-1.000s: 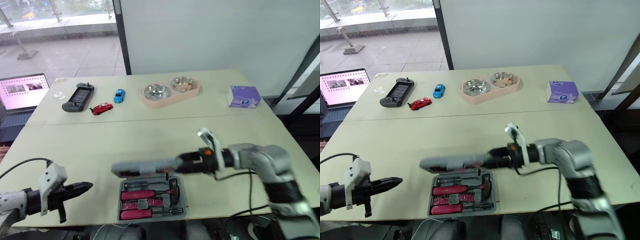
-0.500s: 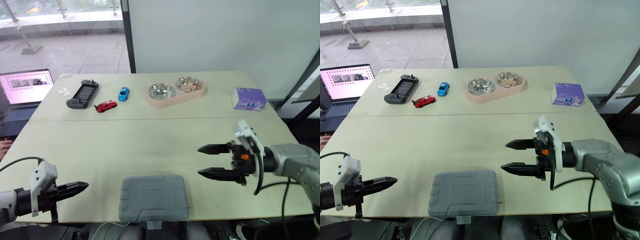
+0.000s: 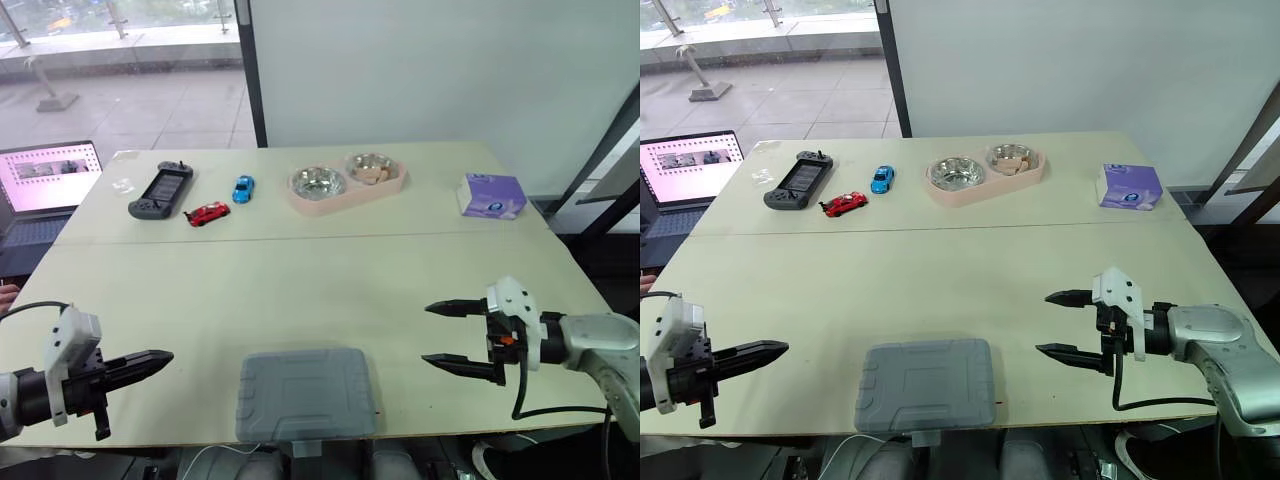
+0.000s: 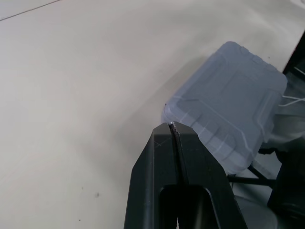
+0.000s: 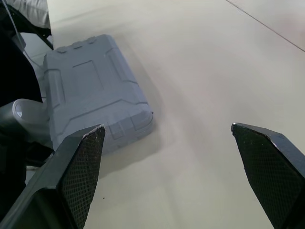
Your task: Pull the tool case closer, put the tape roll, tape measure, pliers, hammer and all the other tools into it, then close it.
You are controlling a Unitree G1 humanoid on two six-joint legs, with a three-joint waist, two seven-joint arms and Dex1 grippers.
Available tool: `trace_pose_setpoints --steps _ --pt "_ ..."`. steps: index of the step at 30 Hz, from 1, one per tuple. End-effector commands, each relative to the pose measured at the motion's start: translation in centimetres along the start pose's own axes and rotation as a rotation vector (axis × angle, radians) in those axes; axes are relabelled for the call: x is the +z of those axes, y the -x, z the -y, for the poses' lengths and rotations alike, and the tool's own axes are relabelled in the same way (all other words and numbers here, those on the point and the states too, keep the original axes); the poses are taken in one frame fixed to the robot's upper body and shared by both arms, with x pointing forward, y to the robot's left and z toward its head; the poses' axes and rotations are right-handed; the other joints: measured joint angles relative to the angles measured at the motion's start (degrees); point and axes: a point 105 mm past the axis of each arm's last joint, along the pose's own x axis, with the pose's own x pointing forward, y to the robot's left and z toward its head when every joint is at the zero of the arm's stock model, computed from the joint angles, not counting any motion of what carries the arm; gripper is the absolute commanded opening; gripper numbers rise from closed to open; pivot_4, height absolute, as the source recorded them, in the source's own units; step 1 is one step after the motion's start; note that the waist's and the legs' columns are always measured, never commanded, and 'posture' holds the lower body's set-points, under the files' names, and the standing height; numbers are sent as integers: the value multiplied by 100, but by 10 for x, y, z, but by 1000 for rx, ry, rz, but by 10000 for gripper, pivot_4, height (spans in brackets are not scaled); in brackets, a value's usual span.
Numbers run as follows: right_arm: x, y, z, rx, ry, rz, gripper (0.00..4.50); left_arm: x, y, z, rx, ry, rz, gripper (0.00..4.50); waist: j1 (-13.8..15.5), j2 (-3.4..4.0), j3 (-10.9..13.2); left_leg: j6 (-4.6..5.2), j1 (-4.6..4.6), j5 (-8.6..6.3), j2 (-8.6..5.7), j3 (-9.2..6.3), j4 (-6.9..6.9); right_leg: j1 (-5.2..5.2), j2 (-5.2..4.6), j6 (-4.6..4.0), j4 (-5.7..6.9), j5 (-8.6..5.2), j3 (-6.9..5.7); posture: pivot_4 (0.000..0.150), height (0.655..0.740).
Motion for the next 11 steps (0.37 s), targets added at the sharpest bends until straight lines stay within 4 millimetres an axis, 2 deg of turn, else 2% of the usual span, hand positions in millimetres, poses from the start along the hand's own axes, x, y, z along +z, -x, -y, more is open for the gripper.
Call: trace_pose_setpoints --steps 1,11 --pt "2 0 -1 4 30 6 44575 11 2 0 9 -47 26 0 7 0 0 0 0 0 0 0 0 0 0 0 0 0 0 1500 7239" --pt "0 -1 -4 11 26 5 44575 11 1 -3 5 -67 14 0 1 0 0 0 1 0 0 0 0 0 0 -1 0 0 1 1500 7239"
